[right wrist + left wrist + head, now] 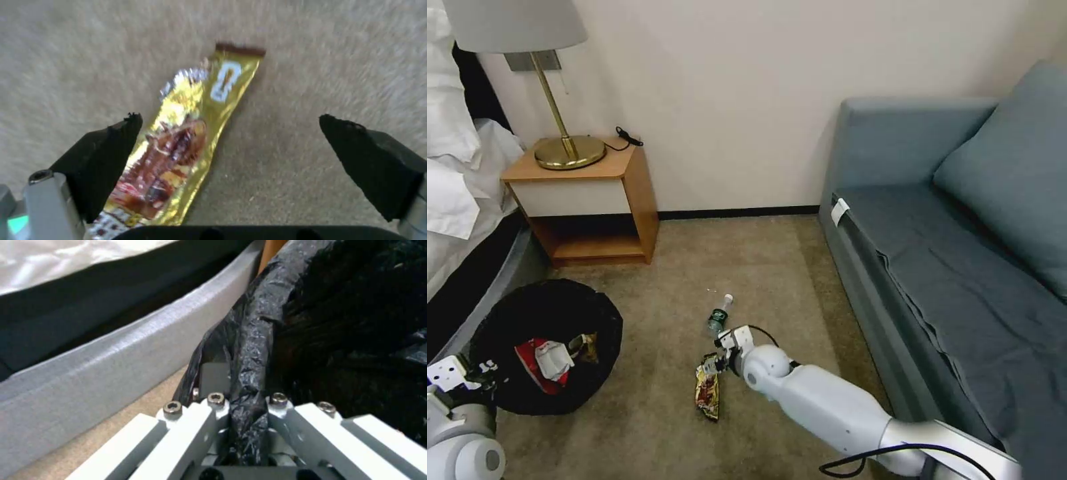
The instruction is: Pick up the trash bin, then pick up the garbage on the floor and place it into the trash bin.
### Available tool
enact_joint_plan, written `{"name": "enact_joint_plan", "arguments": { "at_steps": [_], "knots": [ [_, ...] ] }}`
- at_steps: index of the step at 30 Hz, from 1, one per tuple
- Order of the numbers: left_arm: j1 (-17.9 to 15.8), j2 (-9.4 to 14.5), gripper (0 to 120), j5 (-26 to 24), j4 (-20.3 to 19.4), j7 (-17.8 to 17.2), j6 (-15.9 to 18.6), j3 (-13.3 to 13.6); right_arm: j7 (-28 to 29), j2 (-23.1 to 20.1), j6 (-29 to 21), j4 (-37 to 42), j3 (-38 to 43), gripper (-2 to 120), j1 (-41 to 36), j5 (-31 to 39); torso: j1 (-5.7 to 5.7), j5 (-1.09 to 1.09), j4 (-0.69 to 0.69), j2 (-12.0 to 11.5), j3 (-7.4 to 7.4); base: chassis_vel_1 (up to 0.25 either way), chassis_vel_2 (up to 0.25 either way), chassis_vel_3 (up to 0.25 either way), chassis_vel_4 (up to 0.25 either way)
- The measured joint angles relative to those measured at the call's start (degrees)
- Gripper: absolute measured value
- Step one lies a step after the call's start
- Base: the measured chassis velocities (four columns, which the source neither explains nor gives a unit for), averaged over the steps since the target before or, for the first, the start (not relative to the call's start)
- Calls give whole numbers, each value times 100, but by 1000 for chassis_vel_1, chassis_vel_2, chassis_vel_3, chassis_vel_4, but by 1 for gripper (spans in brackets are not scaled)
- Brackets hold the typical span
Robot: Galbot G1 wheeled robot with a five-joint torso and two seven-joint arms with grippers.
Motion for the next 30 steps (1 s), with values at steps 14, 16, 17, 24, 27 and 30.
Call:
{"name": "enact_joint_plan", "arguments": {
  "at_steps": [14,16,17,24,27,30],
  "knots": [
    [37,-27,2,-29,-56,41,-65,-65,-361,219,305,-629,-233,100,-107,-432,0,0,-1,1,0,0,0,0,0],
    [25,-27,2,-28,-52,41,-65,-56,-386,229,324,-644,-241,100,-125,-473,0,0,-1,1,0,0,0,0,0],
    [18,-26,2,-26,-41,38,-66,-49,-399,237,341,-658,-262,100,-138,-501,0,0,-1,0,0,0,0,0,0],
    [4,-26,2,-4,-2,31,-66,-23,-443,300,403,-717,-316,99,-215,-625,0,0,-1,1,0,0,0,0,0],
    [1,-30,2,2,0,27,-66,-12,-445,305,422,-711,-364,99,-239,-670,0,0,-1,1,0,0,0,0,0],
    [-1,-32,2,8,2,24,-66,-9,-449,329,444,-715,-400,99,-254,-712,0,0,-1,1,0,0,0,0,0]
  ]
}}
